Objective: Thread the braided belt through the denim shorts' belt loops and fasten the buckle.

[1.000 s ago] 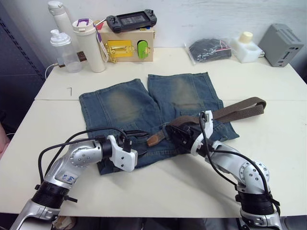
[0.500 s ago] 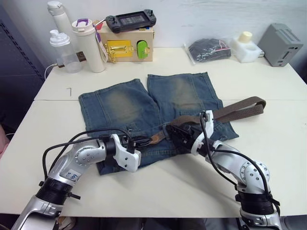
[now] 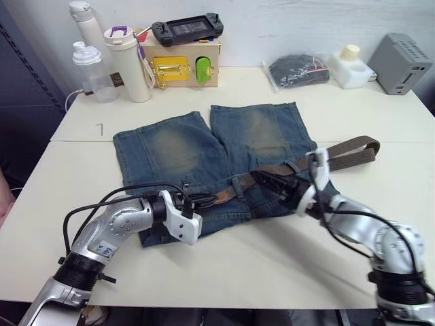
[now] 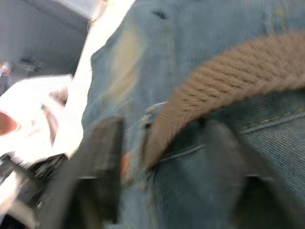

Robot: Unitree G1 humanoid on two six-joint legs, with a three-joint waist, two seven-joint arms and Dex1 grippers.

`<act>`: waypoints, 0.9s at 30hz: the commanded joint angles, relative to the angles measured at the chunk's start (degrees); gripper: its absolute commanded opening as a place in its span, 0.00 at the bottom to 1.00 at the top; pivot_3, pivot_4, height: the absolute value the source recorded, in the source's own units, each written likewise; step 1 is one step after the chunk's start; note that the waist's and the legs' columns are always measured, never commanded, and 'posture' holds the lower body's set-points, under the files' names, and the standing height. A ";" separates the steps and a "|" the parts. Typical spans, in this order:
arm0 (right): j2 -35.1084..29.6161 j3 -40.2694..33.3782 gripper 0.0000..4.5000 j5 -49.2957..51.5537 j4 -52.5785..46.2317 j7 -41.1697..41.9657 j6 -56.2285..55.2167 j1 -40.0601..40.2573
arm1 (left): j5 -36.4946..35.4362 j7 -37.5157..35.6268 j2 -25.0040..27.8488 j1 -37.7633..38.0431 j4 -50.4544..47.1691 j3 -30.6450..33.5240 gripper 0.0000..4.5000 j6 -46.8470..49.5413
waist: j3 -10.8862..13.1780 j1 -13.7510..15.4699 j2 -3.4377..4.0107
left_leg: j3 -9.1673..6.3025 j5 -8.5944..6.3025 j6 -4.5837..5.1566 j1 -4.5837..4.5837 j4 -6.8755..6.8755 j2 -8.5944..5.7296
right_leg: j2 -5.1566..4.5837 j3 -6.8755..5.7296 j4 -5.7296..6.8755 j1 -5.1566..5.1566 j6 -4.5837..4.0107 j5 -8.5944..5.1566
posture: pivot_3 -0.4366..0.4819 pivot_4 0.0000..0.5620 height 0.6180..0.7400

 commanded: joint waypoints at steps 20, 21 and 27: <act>-25.41 23.22 0.29 -103.40 6.54 46.67 -53.89 11.53 | -1.83 -0.22 -0.95 -1.49 -0.11 -0.09 0.00 0.84 | -0.10 0.43 -0.19 | 0.20 0.19 0.05 0.73 -0.57 0.04 | -0.09 -0.16 -0.73 0.76 0.09 0.03 | 0.48 0.27 0.22; -24.79 23.14 0.20 -104.15 7.08 46.70 -53.28 11.62 | -1.77 -0.18 -0.98 -1.46 -0.13 -0.10 0.00 0.86 | -0.10 0.49 -0.19 | 0.20 0.19 0.05 0.73 -0.56 0.04 | -0.09 -0.16 -0.72 0.77 0.09 0.03 | 0.48 0.27 0.22; -25.02 17.74 0.01 -105.49 17.27 46.11 -52.65 11.47 | -1.85 -0.06 -0.43 -0.27 -0.87 0.22 0.00 0.41 | -0.17 1.39 -0.31 | 0.21 0.19 0.05 0.75 -0.50 0.03 | -0.06 -0.13 -0.68 0.78 0.08 0.03 | 0.48 0.27 0.22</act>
